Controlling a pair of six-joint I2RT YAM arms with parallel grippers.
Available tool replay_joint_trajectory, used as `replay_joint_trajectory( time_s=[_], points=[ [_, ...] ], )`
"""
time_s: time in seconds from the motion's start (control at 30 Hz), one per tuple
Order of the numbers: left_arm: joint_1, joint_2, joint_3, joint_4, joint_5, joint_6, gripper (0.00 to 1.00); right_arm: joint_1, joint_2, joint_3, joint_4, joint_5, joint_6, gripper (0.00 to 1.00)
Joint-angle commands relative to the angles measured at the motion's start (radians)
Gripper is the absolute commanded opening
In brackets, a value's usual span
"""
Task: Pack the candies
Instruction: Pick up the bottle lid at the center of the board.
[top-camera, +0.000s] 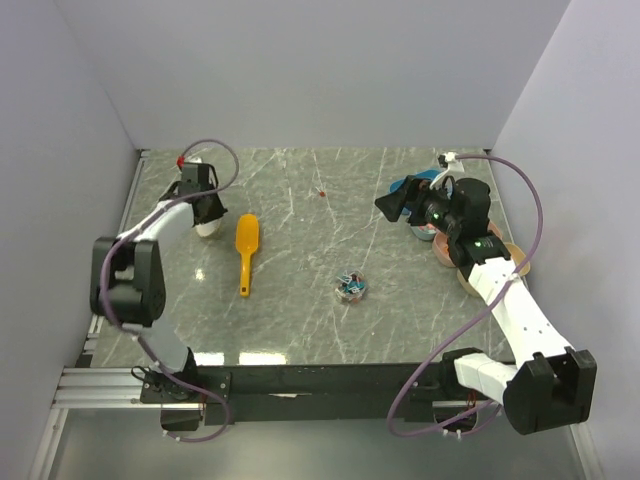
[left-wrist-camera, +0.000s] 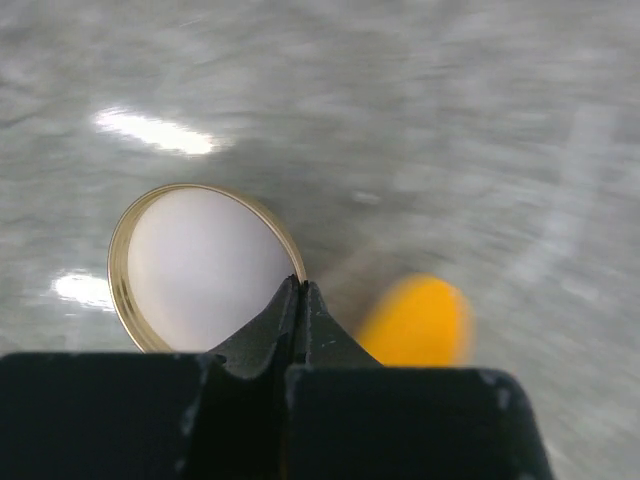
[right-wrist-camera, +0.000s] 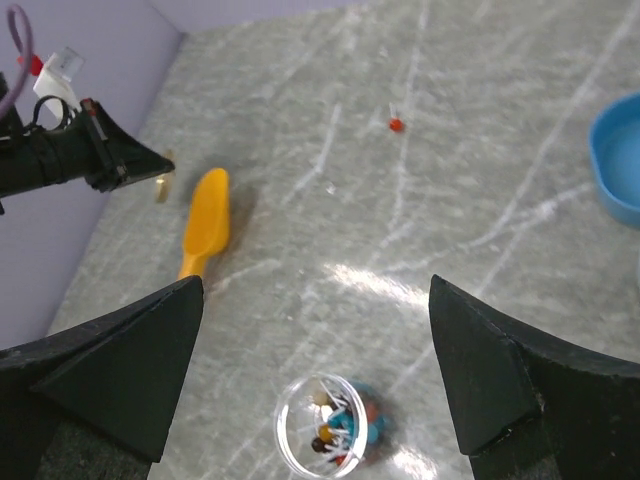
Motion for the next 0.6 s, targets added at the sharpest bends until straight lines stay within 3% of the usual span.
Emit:
replay_joint_trajectory(
  time_s=[0.0, 0.2, 0.37, 0.47, 0.57],
  points=[
    [0.001, -0.175, -0.020, 0.089, 0.291, -0.033, 0.01, 0.001, -0.012, -0.019, 0.158, -0.083, 0.036, 1.00],
    [0.001, -0.300, -0.092, 0.234, 0.641, -0.139, 0.01, 0.000, 0.080, -0.022, 0.313, -0.269, 0.186, 0.98],
    [-0.015, -0.348, -0.202, 0.527, 0.887, -0.381, 0.01, 0.033, 0.165, -0.013, 0.401, -0.283, 0.257, 1.00],
    [-0.045, -0.364, -0.278, 0.748, 0.932, -0.555, 0.01, 0.110, 0.218, 0.040, 0.363, -0.274, 0.211, 1.00],
    [-0.079, -0.361, -0.334, 0.893, 0.938, -0.720, 0.01, 0.186, 0.278, 0.062, 0.435, -0.256, 0.224, 1.00]
  ],
)
